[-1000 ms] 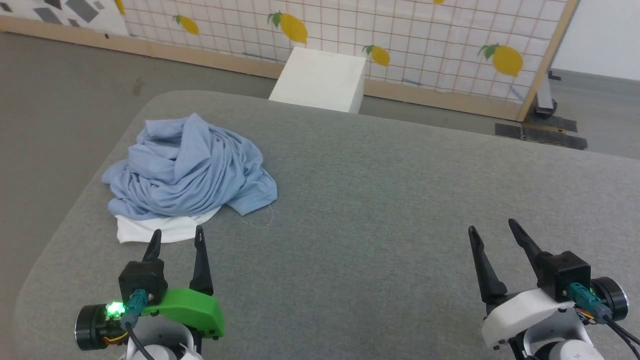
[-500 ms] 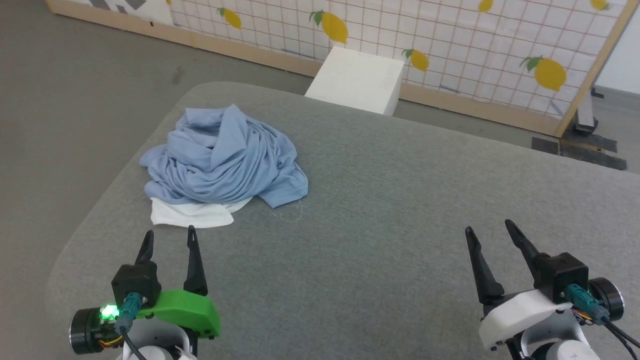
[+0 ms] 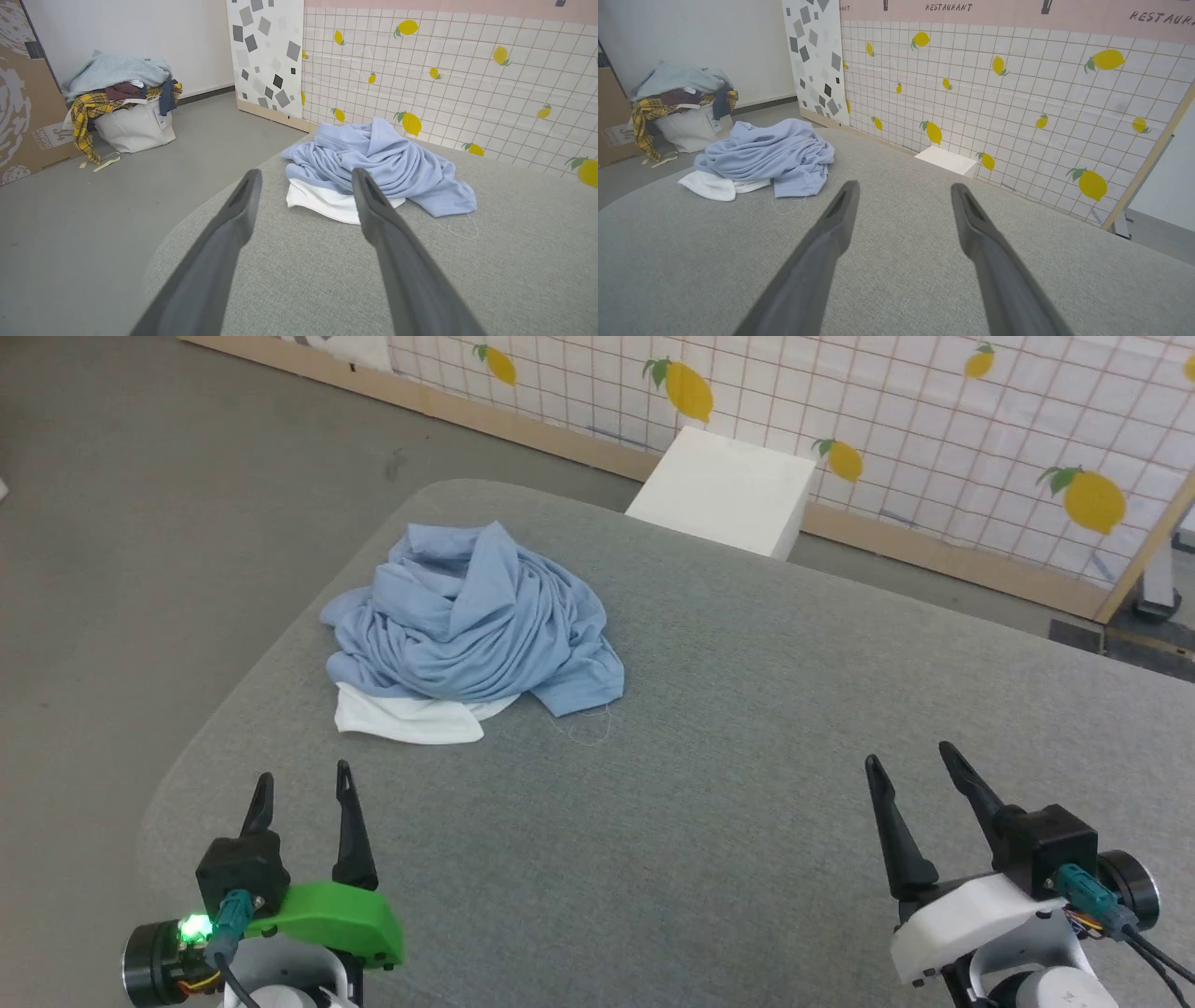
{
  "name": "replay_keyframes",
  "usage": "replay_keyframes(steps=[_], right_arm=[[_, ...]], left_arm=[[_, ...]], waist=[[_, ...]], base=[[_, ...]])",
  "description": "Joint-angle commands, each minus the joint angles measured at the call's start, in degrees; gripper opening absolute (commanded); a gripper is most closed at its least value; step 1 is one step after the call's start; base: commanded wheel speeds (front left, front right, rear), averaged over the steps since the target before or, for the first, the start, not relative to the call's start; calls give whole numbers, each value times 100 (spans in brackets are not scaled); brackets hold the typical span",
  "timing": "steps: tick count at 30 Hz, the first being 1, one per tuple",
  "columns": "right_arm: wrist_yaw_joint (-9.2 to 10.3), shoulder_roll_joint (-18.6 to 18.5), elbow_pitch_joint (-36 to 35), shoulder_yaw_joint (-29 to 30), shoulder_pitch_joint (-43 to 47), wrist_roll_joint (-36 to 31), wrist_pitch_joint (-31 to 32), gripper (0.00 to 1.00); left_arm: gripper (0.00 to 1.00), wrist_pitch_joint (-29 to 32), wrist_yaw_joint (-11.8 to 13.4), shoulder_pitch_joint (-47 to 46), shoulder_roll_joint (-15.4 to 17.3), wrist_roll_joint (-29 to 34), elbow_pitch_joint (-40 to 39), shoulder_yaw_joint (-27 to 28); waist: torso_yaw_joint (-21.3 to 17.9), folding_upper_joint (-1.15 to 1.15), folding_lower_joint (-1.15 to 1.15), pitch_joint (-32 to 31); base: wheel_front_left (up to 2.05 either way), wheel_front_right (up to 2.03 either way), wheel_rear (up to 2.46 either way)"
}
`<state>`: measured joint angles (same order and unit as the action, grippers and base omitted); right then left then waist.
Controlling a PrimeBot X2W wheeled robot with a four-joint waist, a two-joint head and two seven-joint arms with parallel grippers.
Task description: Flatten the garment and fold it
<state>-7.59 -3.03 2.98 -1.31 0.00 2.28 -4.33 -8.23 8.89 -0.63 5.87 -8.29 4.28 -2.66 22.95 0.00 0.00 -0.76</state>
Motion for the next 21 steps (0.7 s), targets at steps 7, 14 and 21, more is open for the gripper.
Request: replay_keyframes(steps=[7, 14, 21], right_arm=[[6, 9, 57, -19, -107, 78, -97, 100], [7, 10, 97, -36, -130, 107, -147, 100], [7, 11, 128, -49, -143, 132, -194, 100]], left_arm=[[100, -122, 136, 110, 75, -133, 49, -50], [100, -208, 220, 108, 113, -234, 113, -79], [100, -293, 311, 123, 149, -332, 159, -103]], waist=[[261, 0, 0, -1], [468, 0, 0, -7], [661, 0, 0, -10]], base=[[0, 0, 0], [0, 0, 0], [0, 0, 0]])
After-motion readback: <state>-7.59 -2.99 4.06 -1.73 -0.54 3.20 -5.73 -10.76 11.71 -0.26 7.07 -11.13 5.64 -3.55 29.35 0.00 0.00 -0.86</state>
